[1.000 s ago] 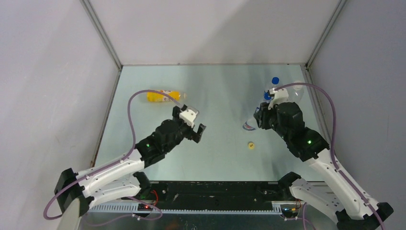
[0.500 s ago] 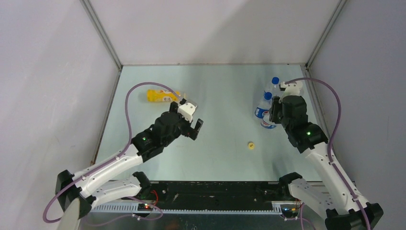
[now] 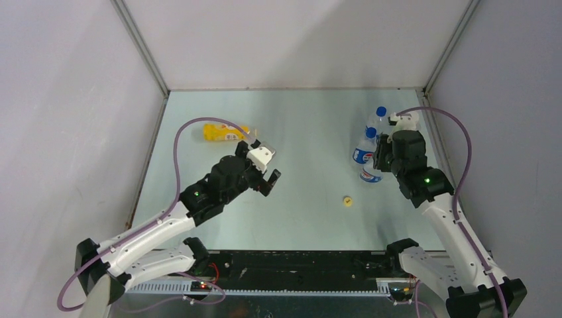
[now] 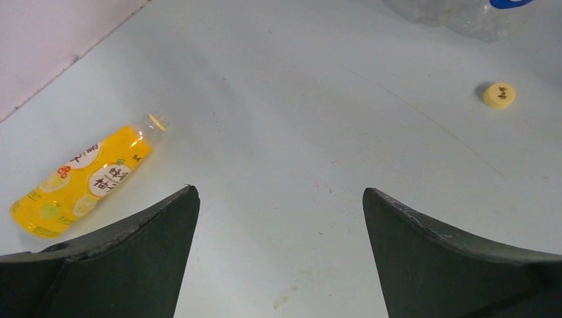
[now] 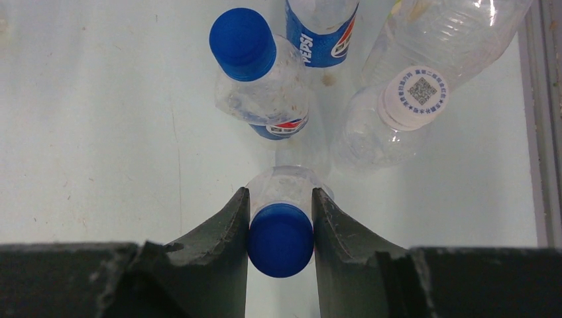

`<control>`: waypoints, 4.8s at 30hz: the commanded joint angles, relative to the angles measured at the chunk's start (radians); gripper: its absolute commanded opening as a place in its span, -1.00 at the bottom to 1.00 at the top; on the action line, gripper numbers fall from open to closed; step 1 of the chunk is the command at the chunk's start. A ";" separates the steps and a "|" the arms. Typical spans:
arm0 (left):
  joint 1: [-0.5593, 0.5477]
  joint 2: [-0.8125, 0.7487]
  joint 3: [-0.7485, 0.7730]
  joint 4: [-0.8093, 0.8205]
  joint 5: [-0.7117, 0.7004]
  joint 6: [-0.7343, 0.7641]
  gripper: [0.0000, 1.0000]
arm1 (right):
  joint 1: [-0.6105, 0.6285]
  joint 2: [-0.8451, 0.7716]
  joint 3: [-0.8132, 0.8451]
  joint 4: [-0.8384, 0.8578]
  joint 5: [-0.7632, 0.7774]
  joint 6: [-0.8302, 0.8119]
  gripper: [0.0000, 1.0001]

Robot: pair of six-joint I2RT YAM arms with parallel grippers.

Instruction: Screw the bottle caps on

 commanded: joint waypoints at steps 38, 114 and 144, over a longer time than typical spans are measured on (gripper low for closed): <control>0.068 -0.026 -0.017 0.097 -0.111 0.088 0.99 | -0.066 0.058 0.090 -0.048 -0.098 0.025 -0.09; 0.561 1.278 1.112 -0.728 0.102 0.694 0.12 | -0.002 -0.321 0.081 -0.075 -0.467 -0.440 0.99; 0.164 0.608 0.188 -0.344 0.160 -0.276 0.15 | 0.371 -0.082 -0.044 -0.166 -0.290 0.056 0.99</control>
